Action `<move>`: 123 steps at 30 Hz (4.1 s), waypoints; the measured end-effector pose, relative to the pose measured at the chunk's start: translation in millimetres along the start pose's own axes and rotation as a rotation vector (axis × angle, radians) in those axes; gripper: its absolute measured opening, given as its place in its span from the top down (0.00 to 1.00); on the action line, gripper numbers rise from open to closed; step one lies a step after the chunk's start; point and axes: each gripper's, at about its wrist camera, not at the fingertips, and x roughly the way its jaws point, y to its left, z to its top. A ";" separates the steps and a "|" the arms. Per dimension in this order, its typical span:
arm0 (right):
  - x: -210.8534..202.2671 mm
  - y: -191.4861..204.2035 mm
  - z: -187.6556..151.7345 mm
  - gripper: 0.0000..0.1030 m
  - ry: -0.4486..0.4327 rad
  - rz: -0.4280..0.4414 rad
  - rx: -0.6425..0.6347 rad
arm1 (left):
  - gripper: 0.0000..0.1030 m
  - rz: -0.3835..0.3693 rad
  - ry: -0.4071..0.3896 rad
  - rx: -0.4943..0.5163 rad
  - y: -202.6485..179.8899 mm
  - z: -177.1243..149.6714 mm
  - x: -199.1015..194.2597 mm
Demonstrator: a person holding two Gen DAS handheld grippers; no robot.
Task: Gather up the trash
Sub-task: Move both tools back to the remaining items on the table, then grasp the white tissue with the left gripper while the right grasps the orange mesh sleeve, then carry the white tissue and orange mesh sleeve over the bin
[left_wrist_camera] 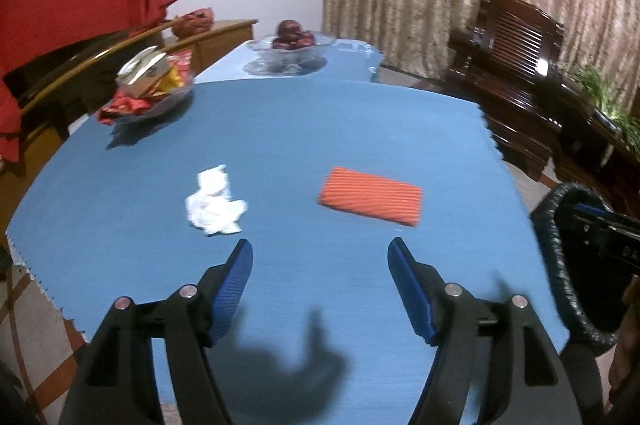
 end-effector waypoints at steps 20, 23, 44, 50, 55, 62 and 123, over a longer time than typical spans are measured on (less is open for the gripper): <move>98.4 75.2 16.4 0.40 0.061 0.024 -0.052 | 0.27 0.015 0.007 -0.024 91.0 0.8 61.3; 115.4 82.8 18.5 0.36 0.062 0.011 -0.068 | 0.24 0.013 0.015 -0.013 94.9 -0.3 78.5; 211.0 94.0 19.5 0.24 0.096 -0.123 -0.054 | 0.24 0.000 0.115 0.029 113.8 6.8 176.0; 210.5 94.9 19.9 0.63 0.072 -0.122 -0.082 | 0.24 0.001 0.133 0.021 114.8 5.8 185.2; 209.9 84.1 29.6 0.95 0.097 -0.051 -0.032 | 0.23 0.001 0.135 0.017 114.7 8.4 185.6; 201.1 86.2 29.3 0.96 0.086 -0.015 -0.037 | 0.24 0.012 0.119 0.007 117.3 10.7 183.3; -86.4 -95.0 -29.1 0.96 -0.145 -0.118 0.161 | 0.90 -0.175 0.013 0.101 -151.0 9.1 -43.1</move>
